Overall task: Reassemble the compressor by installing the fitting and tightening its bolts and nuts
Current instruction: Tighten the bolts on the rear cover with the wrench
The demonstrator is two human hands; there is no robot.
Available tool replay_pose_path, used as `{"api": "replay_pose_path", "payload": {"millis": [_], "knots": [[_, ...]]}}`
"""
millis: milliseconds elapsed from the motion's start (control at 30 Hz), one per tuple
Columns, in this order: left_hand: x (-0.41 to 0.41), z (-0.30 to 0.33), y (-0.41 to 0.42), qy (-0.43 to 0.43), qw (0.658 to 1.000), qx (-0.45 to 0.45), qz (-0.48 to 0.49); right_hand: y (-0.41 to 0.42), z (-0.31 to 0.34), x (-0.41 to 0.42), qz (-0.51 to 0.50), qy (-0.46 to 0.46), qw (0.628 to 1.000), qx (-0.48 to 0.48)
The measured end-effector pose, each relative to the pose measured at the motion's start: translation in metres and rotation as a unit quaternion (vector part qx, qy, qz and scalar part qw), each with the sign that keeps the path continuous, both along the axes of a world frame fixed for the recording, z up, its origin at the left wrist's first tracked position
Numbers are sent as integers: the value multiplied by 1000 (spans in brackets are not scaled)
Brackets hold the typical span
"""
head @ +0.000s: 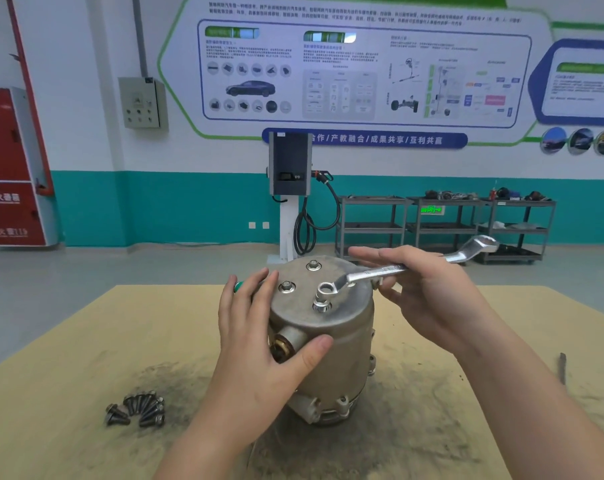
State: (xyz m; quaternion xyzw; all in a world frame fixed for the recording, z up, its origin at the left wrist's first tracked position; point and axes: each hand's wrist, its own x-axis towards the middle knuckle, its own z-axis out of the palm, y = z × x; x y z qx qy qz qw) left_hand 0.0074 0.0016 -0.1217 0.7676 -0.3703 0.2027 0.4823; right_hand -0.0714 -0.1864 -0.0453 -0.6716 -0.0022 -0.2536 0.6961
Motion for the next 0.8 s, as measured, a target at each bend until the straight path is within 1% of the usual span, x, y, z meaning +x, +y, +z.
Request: {"api": "replay_pose_path", "payload": {"millis": [67, 167, 233, 300, 333, 400, 467, 533, 600, 667, 733, 767, 800], "knots": [[0, -1, -1, -6, 1000, -2, -1, 1, 1, -1, -8, 24, 1000, -17], [-1, -3, -3, -23, 1000, -9, -10, -3, 5, -2, -6, 45, 999, -14], [-1, -5, -5, -33, 999, -11, -19, -8, 7, -3, -2, 50, 999, 2], [-2, -6, -5, -30, 999, -21, -28, -11, 5, -2, -7, 31, 999, 38], [-2, -6, -4, -14, 998, -42, -36, -11, 4, -1, -16, 14, 998, 61], [-2, -7, -3, 40, 991, -115, -56, -9, -2, -1, -42, -16, 993, 106], [3, -11, -5, 77, 978, -186, -49, -8, -9, -3, -63, -33, 988, 135], [9, -18, -9, 134, 967, -211, -41, -6, -18, -8, -69, -55, 986, 143], [13, -27, -15, 200, 958, -194, -63, -3, -26, -16, -79, -80, 983, 147], [9, -34, -19, 238, 951, -165, -107, 4, -34, -24, -104, -110, 978, 143], [5, -37, -20, 243, 949, -148, -139, 14, -43, -32, -141, -162, 970, 114], [5, -37, -19, 234, 951, -139, -147, 20, -49, -37, -166, -196, 963, 74], [5, -37, -18, 222, 955, -128, -151, 28, -54, -40, -198, -227, 953, 8]]}}
